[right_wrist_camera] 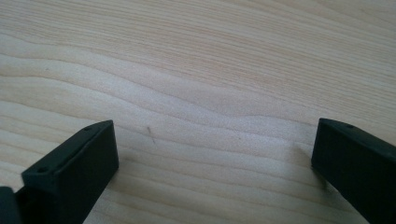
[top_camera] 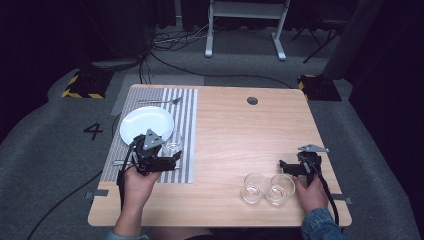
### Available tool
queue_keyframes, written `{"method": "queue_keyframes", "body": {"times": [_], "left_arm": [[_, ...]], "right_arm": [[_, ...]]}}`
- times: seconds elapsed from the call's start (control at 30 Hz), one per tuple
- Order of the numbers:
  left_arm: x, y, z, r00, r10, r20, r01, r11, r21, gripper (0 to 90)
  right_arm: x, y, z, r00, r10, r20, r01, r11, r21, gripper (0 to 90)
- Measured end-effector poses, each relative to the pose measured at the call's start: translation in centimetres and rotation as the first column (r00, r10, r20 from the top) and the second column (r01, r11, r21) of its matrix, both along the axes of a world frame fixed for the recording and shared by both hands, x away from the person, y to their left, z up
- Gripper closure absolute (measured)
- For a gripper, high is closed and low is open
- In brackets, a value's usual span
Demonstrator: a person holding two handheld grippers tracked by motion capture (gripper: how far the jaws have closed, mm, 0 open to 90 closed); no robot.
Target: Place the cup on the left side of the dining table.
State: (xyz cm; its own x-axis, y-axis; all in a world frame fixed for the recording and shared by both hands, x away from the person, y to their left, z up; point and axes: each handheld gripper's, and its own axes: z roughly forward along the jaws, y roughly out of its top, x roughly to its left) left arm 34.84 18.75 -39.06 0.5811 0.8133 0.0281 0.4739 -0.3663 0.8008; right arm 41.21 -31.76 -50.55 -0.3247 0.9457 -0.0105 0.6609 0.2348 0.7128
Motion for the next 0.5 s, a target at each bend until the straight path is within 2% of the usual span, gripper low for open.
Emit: {"method": "queue_keyframes", "body": {"times": [0.33,0.5], "left_arm": [[-2.9,1.4,0.2,1.0,-0.008,-0.006,0.008,0.9999,-0.015,17.0],[-4.1,1.8,0.2,0.9997,-0.02,-0.012,0.021,0.9997,0.016,17.0]], "right_arm": [[0.0,0.0,0.0,1.0,0.0,0.0,0.0,1.0,0.0,0.8],[0.0,0.0,0.0,1.0,0.0,0.0,0.0,1.0,0.0,0.8]]}}
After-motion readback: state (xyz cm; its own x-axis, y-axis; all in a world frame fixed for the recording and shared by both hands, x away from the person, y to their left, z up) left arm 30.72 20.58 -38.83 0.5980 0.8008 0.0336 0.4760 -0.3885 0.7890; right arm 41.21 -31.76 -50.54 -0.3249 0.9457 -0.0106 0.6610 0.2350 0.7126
